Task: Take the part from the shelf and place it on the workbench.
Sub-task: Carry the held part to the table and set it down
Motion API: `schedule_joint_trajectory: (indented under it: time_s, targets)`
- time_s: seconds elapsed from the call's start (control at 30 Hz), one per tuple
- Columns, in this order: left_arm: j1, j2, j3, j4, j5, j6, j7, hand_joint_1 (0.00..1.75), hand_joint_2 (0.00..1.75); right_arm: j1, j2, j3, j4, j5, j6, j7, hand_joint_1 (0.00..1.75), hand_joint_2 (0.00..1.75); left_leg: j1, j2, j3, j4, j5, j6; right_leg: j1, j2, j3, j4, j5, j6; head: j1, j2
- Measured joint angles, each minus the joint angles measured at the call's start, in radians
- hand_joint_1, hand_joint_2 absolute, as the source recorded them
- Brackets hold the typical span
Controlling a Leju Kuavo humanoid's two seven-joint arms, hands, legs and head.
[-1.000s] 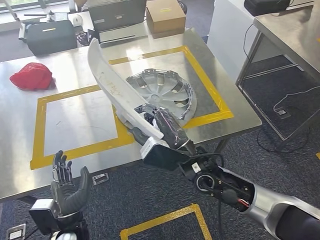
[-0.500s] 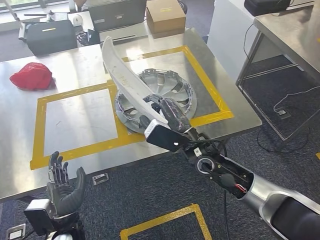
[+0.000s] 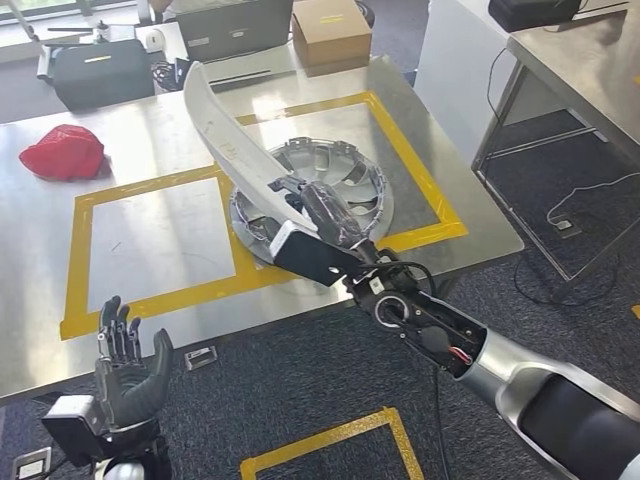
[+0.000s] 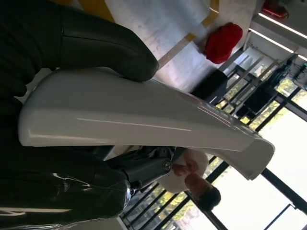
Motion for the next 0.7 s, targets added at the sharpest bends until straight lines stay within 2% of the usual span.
schedule_joint_trajectory:
  time_s: [0.33, 0.47, 0.57, 0.6, 0.63, 0.7]
  targets:
    - [-0.011, -0.004, 0.0, 0.001, 0.005, -0.022, 0.0, 0.0, 1.75, -0.027, 0.026, 0.024, 0.028, -0.014, 0.002, 0.003, 1.75, 1.75, 0.0, 0.0, 0.0, 0.0, 0.0, 0.0, 0.0, 0.0, 0.0, 0.0, 0.0, 0.0, 0.0, 0.0]
    - [-0.016, -0.006, 0.0, 0.004, 0.007, -0.03, -0.001, 0.0, 1.75, -0.04, 0.04, 0.037, 0.034, -0.026, 0.008, 0.002, 1.75, 1.75, -0.006, 0.0, -0.003, 0.007, -0.004, 0.009, -0.004, 0.001, 0.001, -0.005, 0.003, 0.007, -0.002, 0.0]
    - [-0.019, -0.008, 0.0, 0.006, 0.007, -0.03, -0.002, 0.0, 1.75, -0.049, 0.051, 0.047, 0.037, -0.033, 0.013, 0.0, 1.75, 1.75, 0.004, 0.004, 0.013, -0.017, 0.002, 0.014, -0.001, 0.0, -0.003, 0.001, -0.005, 0.014, -0.004, 0.0]
    - [-0.019, -0.009, 0.0, 0.006, 0.007, -0.03, -0.002, 0.0, 1.75, -0.053, 0.053, 0.05, 0.037, -0.033, 0.015, 0.0, 1.75, 1.75, 0.01, 0.006, 0.022, -0.027, 0.005, 0.016, 0.0, 0.0, -0.016, 0.029, -0.02, 0.017, -0.002, 0.0]
    - [-0.02, -0.01, 0.0, 0.006, 0.007, -0.03, -0.003, 0.0, 1.75, -0.055, 0.055, 0.053, 0.038, -0.034, 0.017, -0.001, 1.75, 1.75, 0.014, 0.007, 0.029, -0.034, 0.006, 0.016, -0.002, -0.001, -0.041, 0.08, -0.044, 0.021, 0.002, 0.0]
    - [-0.02, -0.012, 0.0, 0.006, 0.008, -0.03, -0.003, 0.0, 1.75, -0.058, 0.057, 0.06, 0.04, -0.036, 0.022, -0.002, 1.75, 1.75, 0.018, 0.008, 0.035, -0.035, 0.003, 0.015, -0.008, -0.002, -0.114, 0.225, -0.097, 0.03, 0.009, 0.0]
